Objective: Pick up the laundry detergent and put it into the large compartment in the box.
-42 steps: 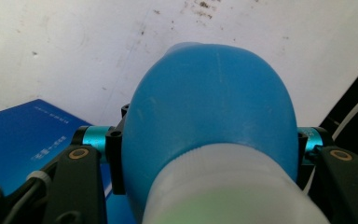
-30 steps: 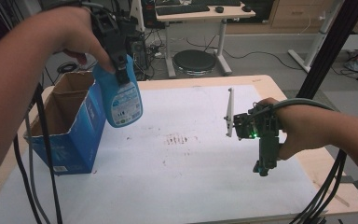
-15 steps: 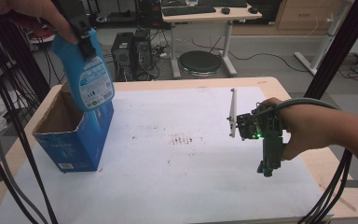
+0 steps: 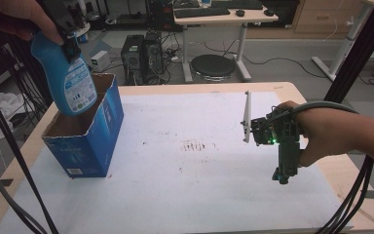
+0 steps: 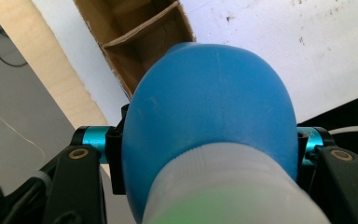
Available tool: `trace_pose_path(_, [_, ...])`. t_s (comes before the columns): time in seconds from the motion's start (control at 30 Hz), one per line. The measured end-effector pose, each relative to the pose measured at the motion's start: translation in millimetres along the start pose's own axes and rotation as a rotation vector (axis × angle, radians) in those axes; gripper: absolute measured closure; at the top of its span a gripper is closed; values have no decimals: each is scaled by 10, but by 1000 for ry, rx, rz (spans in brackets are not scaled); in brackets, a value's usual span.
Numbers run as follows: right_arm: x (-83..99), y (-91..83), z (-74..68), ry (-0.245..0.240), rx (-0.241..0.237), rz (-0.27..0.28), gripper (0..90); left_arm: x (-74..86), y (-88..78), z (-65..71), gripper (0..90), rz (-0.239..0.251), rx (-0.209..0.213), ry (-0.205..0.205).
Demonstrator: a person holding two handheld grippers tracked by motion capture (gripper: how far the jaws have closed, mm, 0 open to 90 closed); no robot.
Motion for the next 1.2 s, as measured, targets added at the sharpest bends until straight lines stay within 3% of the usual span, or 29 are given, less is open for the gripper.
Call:
trace_pose_path(0.3, [7,-12,-12,-3,2,-4,28,50,194,-141,391,-8,-13,-95])
trace_pose_path(0.53, [11,-17,-16,1,4,-5,28,121,414,-276,391,-15,-17,-137])
trace_pose_path(0.9, [9,8,-2,3,2,-3,28,203,796,-301,391,-44,33,-118])
trace_pose_path(1.0, [9,22,-2,-1,-1,-1,28,209,916,-290,391,-44,37,-90])
trace_pose_path(1.2, [22,28,-1,6,3,2,28,240,1170,-247,391,-63,63,8])
Point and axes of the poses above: each handheld gripper's, and its own axes: y roughly forward along the jaws, x roughly out of its underside, z roughly to its right, the point moved 8 cm from there along y, roughly forward along the jaws, and after that the axes turned 9 degrees about z, right-handed, at the moved point
